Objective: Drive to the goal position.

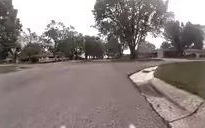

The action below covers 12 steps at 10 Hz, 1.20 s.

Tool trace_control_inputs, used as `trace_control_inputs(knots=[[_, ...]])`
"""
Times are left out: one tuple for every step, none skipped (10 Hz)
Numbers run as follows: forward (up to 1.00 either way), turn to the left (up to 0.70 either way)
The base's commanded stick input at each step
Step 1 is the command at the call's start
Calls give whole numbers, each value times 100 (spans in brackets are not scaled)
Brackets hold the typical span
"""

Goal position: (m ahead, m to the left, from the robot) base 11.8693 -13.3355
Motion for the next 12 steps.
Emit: trace_control_inputs(knots=[[50, 0], [50, 0], [50, 0], [50, 0], [50, 0], [50, 0], [50, 0], [50, 0], [50, 0], [50, 0], [50, 0], [50, 0]])
